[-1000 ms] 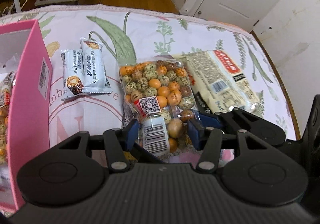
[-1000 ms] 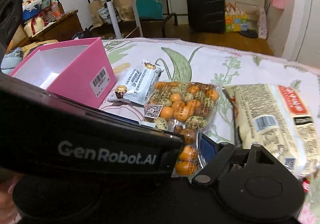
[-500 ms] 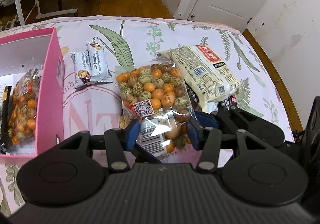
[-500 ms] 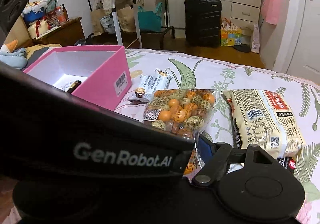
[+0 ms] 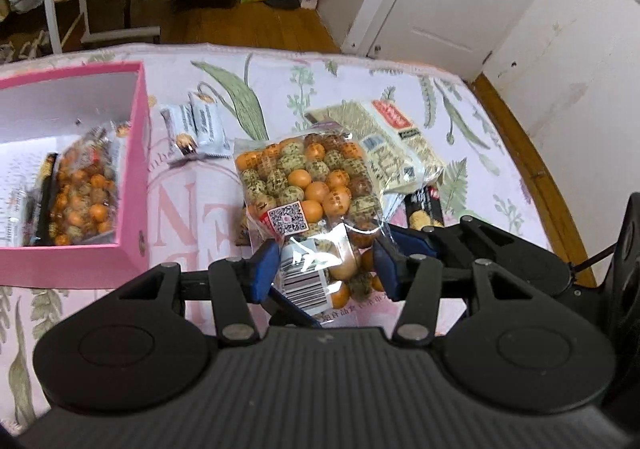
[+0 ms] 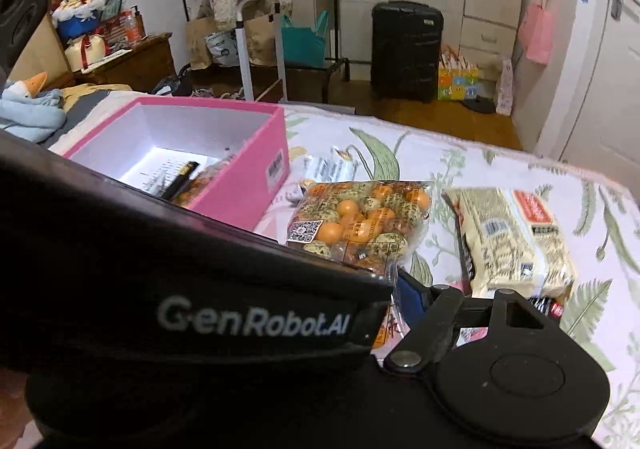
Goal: Organize snacks
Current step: 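Lift the nut bag with the left gripper and carry it over the box, then open the left gripper to drop the nut bag into the box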
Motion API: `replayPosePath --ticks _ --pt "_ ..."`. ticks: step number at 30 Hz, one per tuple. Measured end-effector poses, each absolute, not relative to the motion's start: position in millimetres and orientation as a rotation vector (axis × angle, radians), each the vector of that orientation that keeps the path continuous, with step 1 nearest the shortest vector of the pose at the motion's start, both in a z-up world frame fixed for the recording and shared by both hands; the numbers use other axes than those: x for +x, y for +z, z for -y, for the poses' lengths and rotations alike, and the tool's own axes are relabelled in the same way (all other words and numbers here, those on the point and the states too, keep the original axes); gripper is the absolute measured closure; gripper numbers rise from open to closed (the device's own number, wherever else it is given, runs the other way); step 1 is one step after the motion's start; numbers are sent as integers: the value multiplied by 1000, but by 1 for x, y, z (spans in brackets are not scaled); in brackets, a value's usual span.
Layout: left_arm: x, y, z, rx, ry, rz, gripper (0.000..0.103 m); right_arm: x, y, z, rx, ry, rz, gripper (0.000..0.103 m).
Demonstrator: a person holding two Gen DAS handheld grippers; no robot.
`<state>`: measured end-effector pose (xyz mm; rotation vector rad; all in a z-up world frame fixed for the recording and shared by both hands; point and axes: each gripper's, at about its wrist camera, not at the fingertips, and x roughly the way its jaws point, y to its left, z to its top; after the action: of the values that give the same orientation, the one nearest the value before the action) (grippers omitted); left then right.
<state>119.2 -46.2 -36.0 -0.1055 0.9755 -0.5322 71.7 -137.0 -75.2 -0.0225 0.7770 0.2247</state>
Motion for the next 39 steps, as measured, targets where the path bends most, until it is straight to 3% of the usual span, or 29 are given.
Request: replayPosePath --ticks 16,31,39 --pt "115 23 -52 -157 -381 -869 53 83 -21 73 -54 362 -691 23" --pt "210 -38 -181 -178 -205 -964 52 174 -66 -45 47 527 -791 23" --pt "239 -65 -202 -199 -144 -964 49 211 -97 -71 123 524 -861 22"
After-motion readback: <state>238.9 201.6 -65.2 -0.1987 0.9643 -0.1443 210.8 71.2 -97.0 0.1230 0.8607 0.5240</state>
